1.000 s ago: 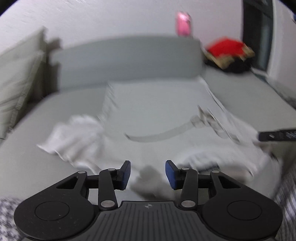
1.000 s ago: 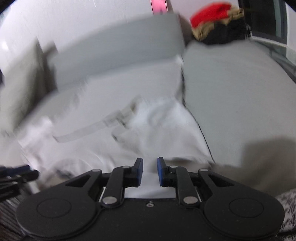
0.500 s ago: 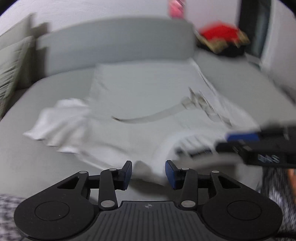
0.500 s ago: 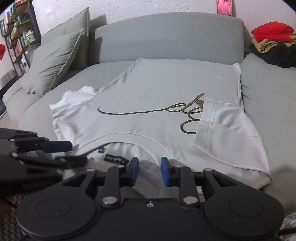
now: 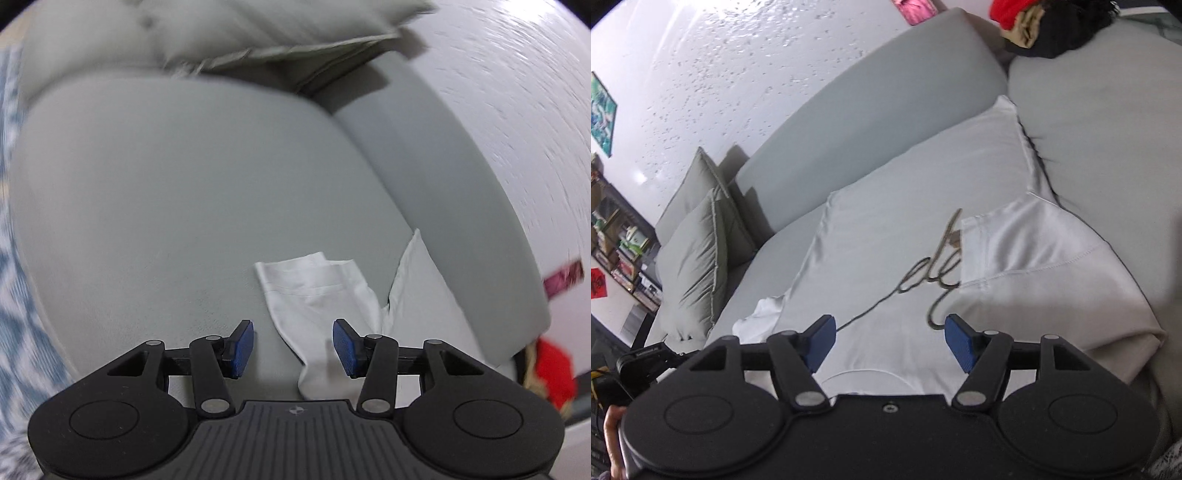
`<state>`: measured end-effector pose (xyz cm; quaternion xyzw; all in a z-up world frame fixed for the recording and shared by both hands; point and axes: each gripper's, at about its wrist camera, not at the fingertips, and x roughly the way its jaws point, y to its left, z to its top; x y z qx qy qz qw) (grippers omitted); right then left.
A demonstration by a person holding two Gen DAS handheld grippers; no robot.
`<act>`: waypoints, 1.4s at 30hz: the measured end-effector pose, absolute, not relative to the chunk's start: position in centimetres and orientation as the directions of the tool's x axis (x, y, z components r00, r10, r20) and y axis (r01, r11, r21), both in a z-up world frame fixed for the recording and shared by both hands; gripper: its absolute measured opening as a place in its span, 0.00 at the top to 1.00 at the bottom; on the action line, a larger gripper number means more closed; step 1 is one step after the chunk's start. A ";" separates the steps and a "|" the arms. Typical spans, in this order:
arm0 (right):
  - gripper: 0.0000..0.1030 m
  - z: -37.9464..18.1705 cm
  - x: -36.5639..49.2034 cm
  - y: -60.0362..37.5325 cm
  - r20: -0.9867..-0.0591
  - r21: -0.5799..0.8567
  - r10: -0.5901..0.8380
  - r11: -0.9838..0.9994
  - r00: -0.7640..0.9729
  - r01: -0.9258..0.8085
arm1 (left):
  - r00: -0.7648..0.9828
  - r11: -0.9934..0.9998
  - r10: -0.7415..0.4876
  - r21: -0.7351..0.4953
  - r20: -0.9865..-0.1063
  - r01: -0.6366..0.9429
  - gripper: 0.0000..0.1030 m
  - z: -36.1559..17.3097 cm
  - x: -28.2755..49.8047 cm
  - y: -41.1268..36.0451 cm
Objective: Fold clothes
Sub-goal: 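Open the right gripper while the left gripper reaches for the shirt edge, then close the left gripper on the side edge of the white shirt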
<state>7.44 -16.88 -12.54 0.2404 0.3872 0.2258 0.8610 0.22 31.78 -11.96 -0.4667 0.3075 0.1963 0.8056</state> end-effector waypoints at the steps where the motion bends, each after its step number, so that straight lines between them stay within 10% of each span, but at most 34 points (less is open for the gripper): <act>1: 0.37 -12.7 7.4 -17.0 -0.560 0.594 0.576 0.780 0.596 -0.196 | 0.729 0.459 0.005 -0.646 -0.685 -0.610 0.56 -12.5 0.6 32.4; 13: 0.35 -13.6 7.8 -17.9 -0.576 0.614 0.561 0.777 0.594 -0.139 | 0.722 0.361 0.000 -0.673 -0.692 -0.646 0.59 -14.3 3.4 34.2; 16: 0.35 -13.5 7.7 -17.9 -0.578 0.608 0.558 0.781 0.595 -0.143 | 0.684 0.412 0.070 -0.603 -0.726 -0.683 0.98 -13.7 3.4 33.3; 21: 0.35 -13.5 7.5 -17.8 -0.584 0.601 0.555 0.786 0.592 -0.144 | 0.653 0.613 0.258 -0.401 -0.712 -0.680 1.00 -11.1 4.7 30.2; 30: 0.35 -13.5 7.5 -18.1 -0.594 0.577 0.528 0.806 0.607 -0.136 | 0.837 0.949 0.308 0.211 -0.453 -0.236 1.00 -6.7 6.1 12.9; 34: 0.35 -13.4 7.6 -18.5 -0.592 0.588 0.528 0.800 0.609 -0.121 | 0.796 0.857 0.241 0.506 -0.555 0.093 0.83 -11.3 5.7 5.2; 42: 0.35 -13.2 7.6 -19.7 -0.564 0.636 0.548 0.765 0.618 -0.098 | 0.748 0.975 0.090 0.211 -0.658 0.068 0.60 -8.2 1.5 11.0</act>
